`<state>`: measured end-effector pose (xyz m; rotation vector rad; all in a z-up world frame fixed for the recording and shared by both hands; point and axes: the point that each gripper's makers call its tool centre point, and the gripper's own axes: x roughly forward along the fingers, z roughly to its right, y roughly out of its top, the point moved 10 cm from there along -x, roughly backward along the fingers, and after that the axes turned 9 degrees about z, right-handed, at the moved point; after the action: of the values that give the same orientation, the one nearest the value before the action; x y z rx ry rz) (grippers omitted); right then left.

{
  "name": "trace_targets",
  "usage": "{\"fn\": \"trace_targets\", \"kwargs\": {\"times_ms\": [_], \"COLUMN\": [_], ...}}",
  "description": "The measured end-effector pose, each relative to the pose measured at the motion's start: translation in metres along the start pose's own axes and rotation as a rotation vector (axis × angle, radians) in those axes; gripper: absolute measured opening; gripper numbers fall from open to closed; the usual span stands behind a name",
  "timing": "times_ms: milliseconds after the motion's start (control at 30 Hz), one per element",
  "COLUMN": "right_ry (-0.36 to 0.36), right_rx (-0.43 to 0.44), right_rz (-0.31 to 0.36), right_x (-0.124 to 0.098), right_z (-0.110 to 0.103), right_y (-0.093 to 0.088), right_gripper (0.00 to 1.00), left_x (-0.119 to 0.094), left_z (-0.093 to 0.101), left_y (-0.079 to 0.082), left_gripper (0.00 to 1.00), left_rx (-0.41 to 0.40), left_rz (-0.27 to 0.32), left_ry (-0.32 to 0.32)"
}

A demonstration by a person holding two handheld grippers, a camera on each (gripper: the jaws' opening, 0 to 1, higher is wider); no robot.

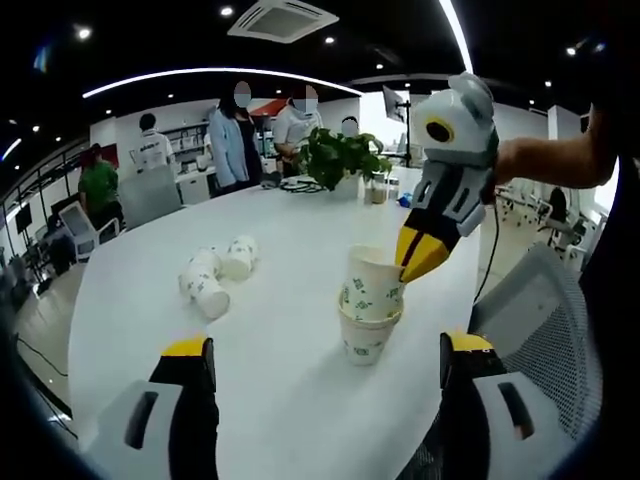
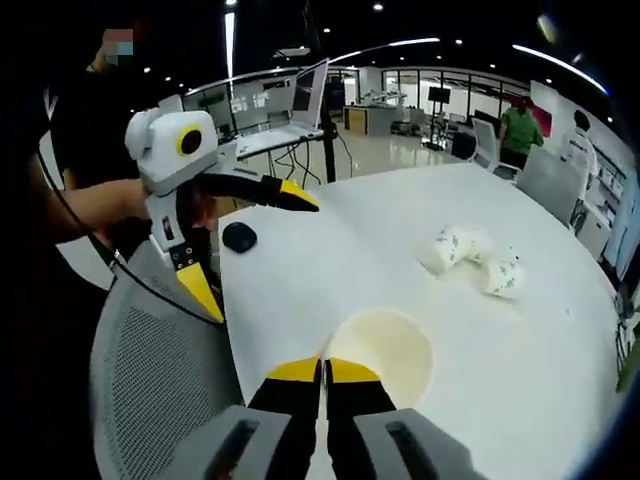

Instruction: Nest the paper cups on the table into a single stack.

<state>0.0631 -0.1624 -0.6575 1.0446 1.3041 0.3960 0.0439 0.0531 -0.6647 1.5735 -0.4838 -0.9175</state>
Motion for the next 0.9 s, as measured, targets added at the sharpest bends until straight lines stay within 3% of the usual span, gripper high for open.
{"fn": "trace_targets", "kwargs": {"times_ms": [900], "right_ry": [0.055], "right_rx": [0.018], "right_rz": [-0.050], "right_x": [0.032], "right_z": [-0.002], "right_y": [-0.018], "right_gripper": [0.00], "left_x": [-0.008], "left_z": [-0.002], "left_y": [-0.005], "left_gripper": [0.91], "left_rx": [-0.011], "left_rz": [-0.011], "left_ry": [0.024]}}
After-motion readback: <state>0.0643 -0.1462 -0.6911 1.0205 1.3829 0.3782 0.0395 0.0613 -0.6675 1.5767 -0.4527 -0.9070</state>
